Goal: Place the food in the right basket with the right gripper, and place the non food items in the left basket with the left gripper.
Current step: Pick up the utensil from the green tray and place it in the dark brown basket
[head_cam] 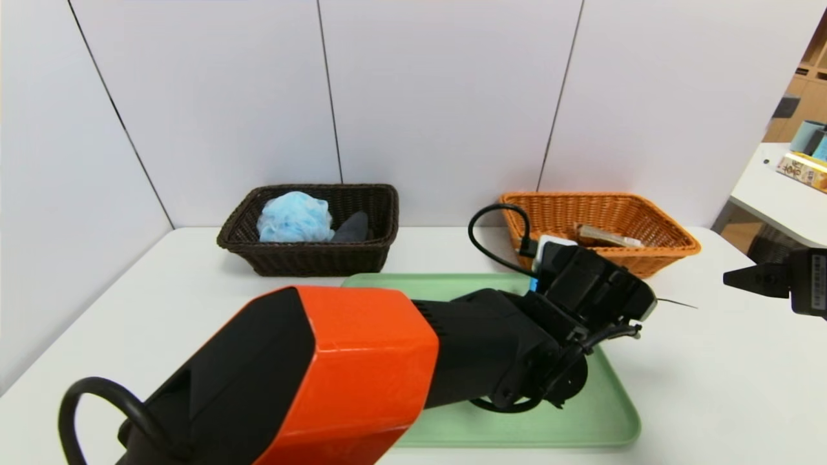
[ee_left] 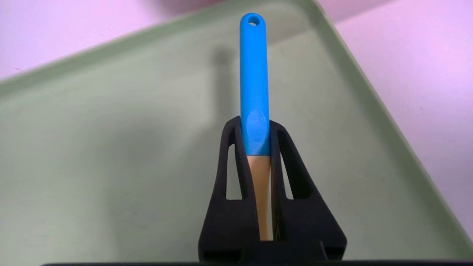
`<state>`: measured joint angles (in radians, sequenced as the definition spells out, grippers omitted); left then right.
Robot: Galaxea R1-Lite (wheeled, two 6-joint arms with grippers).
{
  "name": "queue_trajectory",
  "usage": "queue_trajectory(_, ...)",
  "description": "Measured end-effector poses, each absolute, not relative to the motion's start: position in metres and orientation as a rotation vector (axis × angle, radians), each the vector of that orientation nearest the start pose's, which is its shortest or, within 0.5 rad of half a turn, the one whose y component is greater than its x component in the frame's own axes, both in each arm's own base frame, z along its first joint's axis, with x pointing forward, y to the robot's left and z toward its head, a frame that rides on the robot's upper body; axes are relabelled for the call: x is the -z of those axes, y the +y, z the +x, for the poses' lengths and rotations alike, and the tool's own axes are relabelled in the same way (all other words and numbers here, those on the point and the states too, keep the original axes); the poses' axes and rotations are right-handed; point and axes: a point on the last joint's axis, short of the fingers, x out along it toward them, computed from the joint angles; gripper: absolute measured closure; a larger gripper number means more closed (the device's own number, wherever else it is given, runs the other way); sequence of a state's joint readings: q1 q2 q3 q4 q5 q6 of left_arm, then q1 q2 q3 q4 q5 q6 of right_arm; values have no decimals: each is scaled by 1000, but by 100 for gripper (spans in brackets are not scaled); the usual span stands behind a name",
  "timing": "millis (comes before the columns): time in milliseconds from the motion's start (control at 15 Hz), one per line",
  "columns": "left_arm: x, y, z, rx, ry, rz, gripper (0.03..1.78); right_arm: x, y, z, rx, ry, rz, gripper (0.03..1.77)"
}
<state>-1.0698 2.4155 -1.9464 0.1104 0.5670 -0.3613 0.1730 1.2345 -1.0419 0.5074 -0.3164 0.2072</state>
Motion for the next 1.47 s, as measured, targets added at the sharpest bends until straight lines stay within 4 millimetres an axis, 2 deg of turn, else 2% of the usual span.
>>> queue_trajectory(267, -188, -398, 248, 390, 464, 99, 165, -261, 21, 161, 205, 650, 31, 10)
queue_trajectory(600, -264, -326, 251, 327, 443, 176, 165, -261, 21, 160, 196, 649, 33, 10)
queue_trajectory(800, -296, -278, 262, 248, 420, 184, 165, -261, 22, 160, 163, 656, 43, 10)
queue_trajectory(1067, -313, -222, 286, 163, 438, 164, 165, -260, 22, 160, 159, 659, 42, 10)
queue_trajectory(1333, -315, -164, 320, 247, 481, 179, 165, -260, 22, 160, 156, 661, 40, 10)
queue_trajectory(1467, -311, -148, 333, 336, 491, 237, 165, -260, 22, 160, 154, 663, 35, 10)
